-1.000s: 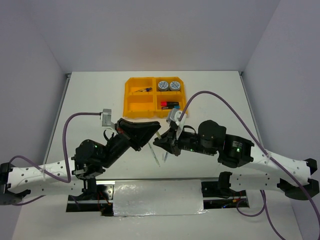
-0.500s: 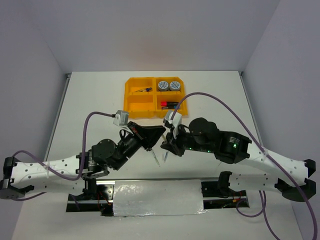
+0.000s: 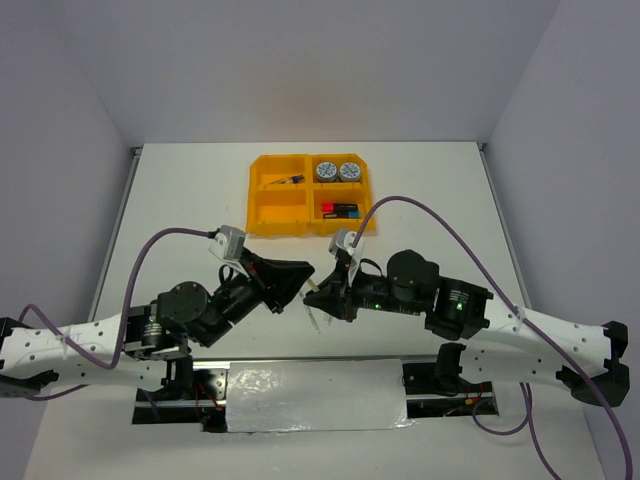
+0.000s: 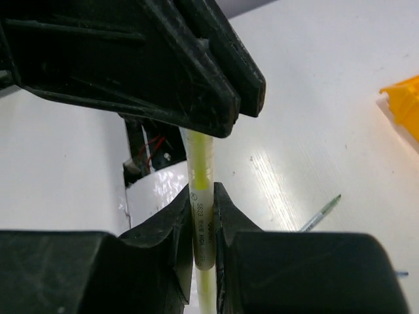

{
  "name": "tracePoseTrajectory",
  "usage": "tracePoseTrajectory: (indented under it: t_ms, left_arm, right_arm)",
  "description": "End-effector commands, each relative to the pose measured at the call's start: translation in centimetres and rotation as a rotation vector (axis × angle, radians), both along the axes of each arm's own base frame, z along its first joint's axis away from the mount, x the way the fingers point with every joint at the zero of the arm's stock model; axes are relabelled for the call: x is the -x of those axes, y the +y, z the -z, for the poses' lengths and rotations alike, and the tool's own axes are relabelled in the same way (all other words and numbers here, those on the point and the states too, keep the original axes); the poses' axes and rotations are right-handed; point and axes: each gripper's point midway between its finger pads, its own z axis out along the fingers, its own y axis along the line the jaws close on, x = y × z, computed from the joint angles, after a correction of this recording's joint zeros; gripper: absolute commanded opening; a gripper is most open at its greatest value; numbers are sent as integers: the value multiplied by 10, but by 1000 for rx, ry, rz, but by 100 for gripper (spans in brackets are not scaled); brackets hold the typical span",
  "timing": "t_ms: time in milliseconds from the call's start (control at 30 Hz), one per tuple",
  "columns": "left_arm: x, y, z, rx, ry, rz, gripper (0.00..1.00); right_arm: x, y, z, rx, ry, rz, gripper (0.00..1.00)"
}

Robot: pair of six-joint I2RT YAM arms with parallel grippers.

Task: Sort the stationery into containers
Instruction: Close the pen cap on the pen.

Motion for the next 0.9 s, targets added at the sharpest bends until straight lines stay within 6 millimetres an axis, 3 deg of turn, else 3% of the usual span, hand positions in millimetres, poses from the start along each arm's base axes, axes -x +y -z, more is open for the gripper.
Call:
tracePoseTrajectory:
  t_ms: [0, 67, 133, 200, 367, 667, 867]
  left_arm:
    - [21, -1, 67, -287, -1, 114, 30]
    - [18, 0, 42, -250, -27, 97, 29]
    - [12, 2, 12, -226, -63, 61, 37]
    - [8, 6, -12, -215, -94, 36, 53]
    - [1, 16, -42, -184, -142, -12, 71]
    - [-6, 53, -80, -50, -181, -93, 70]
    - [0, 62, -109, 20, -233, -73, 68]
  right_arm:
    - [-17, -10, -131, -435, -152, 99, 0]
    - [-16, -4, -116, -407, -154, 73, 0]
    - [-14, 0, -111, -417, -166, 56, 0]
    - [-16, 2, -100, -403, -155, 59, 0]
    - [-18, 1, -89, -392, -134, 79, 0]
    - [-9, 2, -77, -381, -104, 36, 0]
    - [-10, 13, -67, -351, -81, 18, 0]
